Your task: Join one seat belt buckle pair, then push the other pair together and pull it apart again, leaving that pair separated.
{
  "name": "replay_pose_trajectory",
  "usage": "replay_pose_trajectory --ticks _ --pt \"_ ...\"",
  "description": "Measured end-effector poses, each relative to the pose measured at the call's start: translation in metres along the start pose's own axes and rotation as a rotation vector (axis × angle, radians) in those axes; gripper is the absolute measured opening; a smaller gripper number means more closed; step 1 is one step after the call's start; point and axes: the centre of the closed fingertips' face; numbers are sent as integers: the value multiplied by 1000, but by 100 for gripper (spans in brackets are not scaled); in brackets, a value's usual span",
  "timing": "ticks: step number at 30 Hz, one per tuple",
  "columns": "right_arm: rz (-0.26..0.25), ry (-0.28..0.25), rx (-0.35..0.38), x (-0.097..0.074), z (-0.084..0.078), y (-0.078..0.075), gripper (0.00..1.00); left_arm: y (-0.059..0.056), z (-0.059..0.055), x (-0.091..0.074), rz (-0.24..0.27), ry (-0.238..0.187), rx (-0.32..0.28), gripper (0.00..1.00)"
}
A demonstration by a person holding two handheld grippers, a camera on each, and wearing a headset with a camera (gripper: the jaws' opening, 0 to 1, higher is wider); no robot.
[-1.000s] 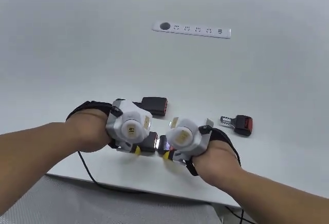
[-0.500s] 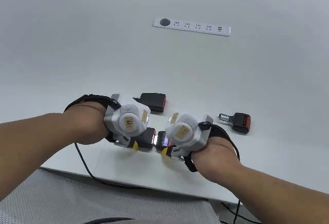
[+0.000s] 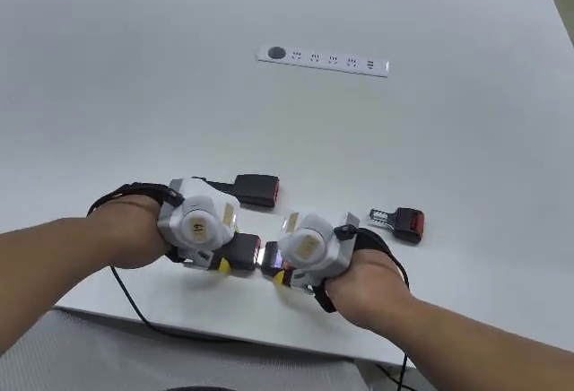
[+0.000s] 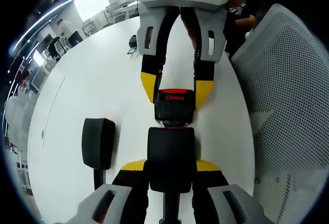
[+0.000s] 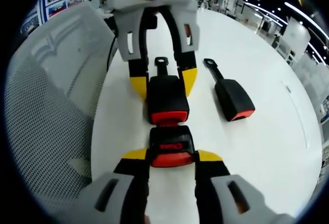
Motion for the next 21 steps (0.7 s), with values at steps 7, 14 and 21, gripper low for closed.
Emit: replay_pose_trajectory --ticks 7,14,21 --pt "18 4 -10 0 0 -1 33 0 0 0 -5 8 4 32" --pt "28 3 -8 0 0 0 32 1 0 0 -13 14 2 32" --pt "34 -2 -15 0 0 0 32 1 0 1 -23 28 9 32"
Point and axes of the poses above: the centre of the closed fingertips' face, and the gripper's own axes: x roughly forward along the fingers, y roughly to its left, z roughly out of its top, and after that the axes turned 15 degrees about -y, right-handed
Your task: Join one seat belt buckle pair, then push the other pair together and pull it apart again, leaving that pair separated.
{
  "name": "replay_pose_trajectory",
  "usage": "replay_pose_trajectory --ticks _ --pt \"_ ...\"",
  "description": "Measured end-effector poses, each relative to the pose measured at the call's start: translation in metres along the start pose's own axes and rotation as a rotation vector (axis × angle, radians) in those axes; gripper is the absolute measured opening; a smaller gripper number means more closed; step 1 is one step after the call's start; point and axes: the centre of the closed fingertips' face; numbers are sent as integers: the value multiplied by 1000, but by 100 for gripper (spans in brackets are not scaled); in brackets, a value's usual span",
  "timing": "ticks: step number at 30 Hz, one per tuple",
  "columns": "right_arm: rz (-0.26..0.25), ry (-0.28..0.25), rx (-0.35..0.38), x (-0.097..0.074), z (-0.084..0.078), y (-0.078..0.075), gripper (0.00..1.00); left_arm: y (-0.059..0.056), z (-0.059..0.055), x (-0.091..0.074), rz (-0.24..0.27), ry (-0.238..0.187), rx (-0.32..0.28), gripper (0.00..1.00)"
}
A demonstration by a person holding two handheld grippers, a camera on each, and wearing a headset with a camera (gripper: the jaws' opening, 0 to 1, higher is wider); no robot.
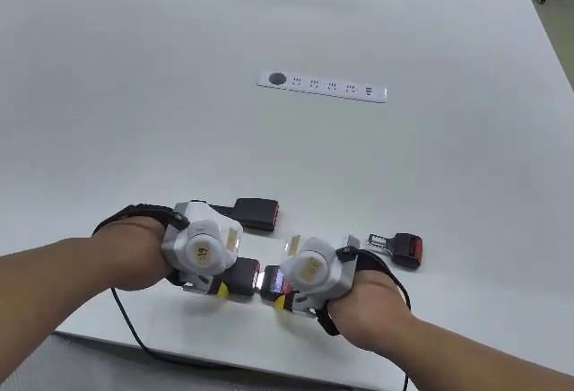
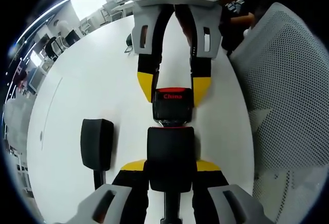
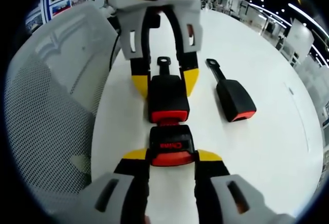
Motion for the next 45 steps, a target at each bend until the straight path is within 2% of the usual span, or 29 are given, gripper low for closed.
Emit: replay_pose_trajectory --ticks 10,16,21,23,25,27,30,31,34,37,39,42,45 --pt "-2 3 6 0 0 0 33 0 0 1 -11 21 -16 33" --pt "6 5 6 1 0 0 34 0 -1 1 -11 58 -24 34" --pt "5 1 22 1 0 0 35 0 -1 0 -1 65 -33 34" --pt "20 -8 11 0 -1 1 35 0 -1 0 10 72 -58 34" --pt "28 -11 2 -1 -2 1 36 1 -1 0 12 69 -47 35" --pt "16 -7 -3 -4 -3 -1 36 4 -2 -3 36 82 -16 37" --pt "5 -52 11 -12 4 -2 38 1 2 -11 39 70 -2 36" --pt "-10 -74 39 -18 7 -4 39 2 6 -17 47 45 -7 36" --pt "-17 -119 72 -29 14 -7 38 7 8 -32 59 34 -9 37" --pt "-18 -152 63 -46 22 -9 38 13 14 -44 61 28 29 38" --pt "-17 -156 49 -55 23 -13 38 22 18 -48 75 18 26 40" --pt "-29 -158 44 -66 19 -23 38 41 22 -49 104 7 24 40" --pt "-46 -145 39 -78 8 -37 38 55 27 -45 116 -8 10 40"
Point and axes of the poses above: the centre of the closed fingertips' face, and the gripper's own axes: x roughly forward along the fingers, y roughly to its left, z roughly out of its top, and after that the axes turned 15 degrees about -y, right-handed
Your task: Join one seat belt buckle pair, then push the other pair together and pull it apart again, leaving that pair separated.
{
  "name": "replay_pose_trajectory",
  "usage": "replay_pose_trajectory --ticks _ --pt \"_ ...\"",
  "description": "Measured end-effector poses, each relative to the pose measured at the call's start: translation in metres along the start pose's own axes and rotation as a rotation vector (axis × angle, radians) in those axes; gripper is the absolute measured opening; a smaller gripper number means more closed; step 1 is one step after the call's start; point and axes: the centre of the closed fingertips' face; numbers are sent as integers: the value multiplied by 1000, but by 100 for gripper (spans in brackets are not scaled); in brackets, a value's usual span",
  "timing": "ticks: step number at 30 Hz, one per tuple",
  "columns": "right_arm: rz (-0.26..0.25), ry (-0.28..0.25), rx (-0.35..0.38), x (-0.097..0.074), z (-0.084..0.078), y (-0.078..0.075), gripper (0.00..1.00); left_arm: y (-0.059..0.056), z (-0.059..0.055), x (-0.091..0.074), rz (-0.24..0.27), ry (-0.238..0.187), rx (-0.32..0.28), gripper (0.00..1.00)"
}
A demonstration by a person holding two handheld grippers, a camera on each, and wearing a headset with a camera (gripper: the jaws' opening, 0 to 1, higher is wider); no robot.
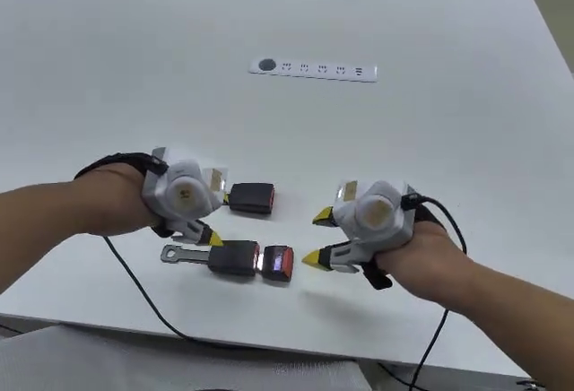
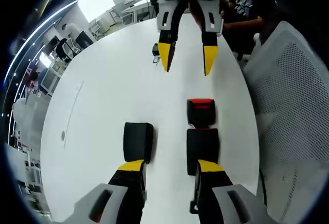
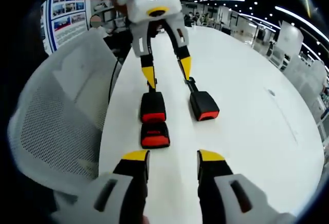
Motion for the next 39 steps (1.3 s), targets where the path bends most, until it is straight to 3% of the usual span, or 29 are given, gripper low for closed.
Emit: replay_pose_trajectory --ticks 6,11,16,19,26,31,34,39 --pt "-30 40 3 -25 -24 -27 38 23 2 13 13 -7 -3 40" --pt "-59 102 3 -48 -53 -52 38 30 -3 23 4 9 -11 40" --pt "-102 147 -5 -72 -80 -79 38 44 -4 31 3 -2 -6 43" --pt "-98 164 11 -77 -95 -79 38 49 -10 35 8 19 -9 45" --pt "-65 177 21 -79 -109 -75 39 45 -17 46 -44 57 4 45" --pt "-47 174 27 -78 -112 -73 37 46 -18 53 -60 58 -15 40" --pt "-22 173 20 -73 -114 -74 35 43 -24 57 -93 69 17 33" --pt "26 178 21 -72 -113 -76 33 42 -23 55 -111 42 18 32"
Point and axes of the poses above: the centre of the closed fingertips' face, and the gripper's own axes: x roughly forward along the fingers, y roughly to its left, z roughly out of its top, and after that the axes turned 15 degrees about -y, right-handed
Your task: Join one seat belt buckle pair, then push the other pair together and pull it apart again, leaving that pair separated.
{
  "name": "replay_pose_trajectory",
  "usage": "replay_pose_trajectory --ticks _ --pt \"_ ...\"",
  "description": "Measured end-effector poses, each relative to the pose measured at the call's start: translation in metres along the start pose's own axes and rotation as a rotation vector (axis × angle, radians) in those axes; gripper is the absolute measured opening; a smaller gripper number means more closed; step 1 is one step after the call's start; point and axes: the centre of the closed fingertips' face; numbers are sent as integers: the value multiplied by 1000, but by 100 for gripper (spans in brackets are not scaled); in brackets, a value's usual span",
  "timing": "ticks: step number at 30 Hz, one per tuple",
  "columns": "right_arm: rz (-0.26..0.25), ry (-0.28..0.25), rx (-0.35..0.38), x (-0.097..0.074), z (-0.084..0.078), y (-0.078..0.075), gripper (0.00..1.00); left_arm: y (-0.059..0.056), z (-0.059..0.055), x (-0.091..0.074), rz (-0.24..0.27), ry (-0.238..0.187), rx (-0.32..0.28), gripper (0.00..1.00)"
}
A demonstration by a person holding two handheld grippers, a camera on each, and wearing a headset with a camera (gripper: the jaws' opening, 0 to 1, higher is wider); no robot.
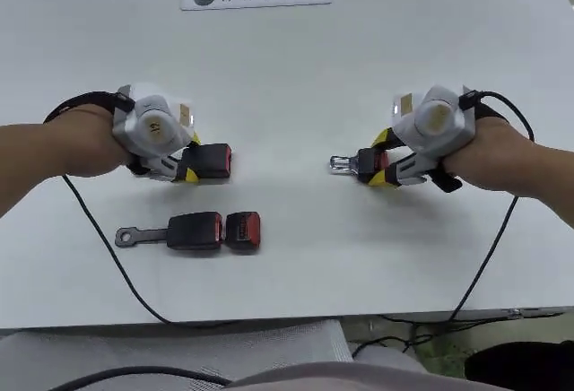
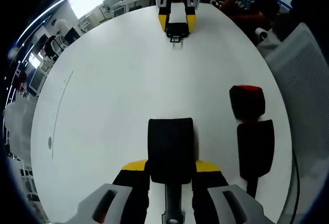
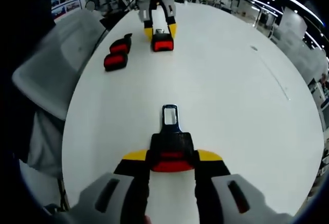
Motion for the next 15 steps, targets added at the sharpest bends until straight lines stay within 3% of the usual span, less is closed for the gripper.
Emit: replay_pose_trajectory --ticks 5,15 --pt "-9 2 1 -1 0 0 33 1 0 0 19 -31 -28 32" --pt "-40 33 14 11 11 -1 33 5 -1 1 11 3 -29 32"
Point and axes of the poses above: the centre of the closed fingertips' face, and the gripper's own axes: x roughly forward along the fingers, y roughly to its left, z roughly out of its top, and after that the axes turned 15 degrees about -y, right-handed
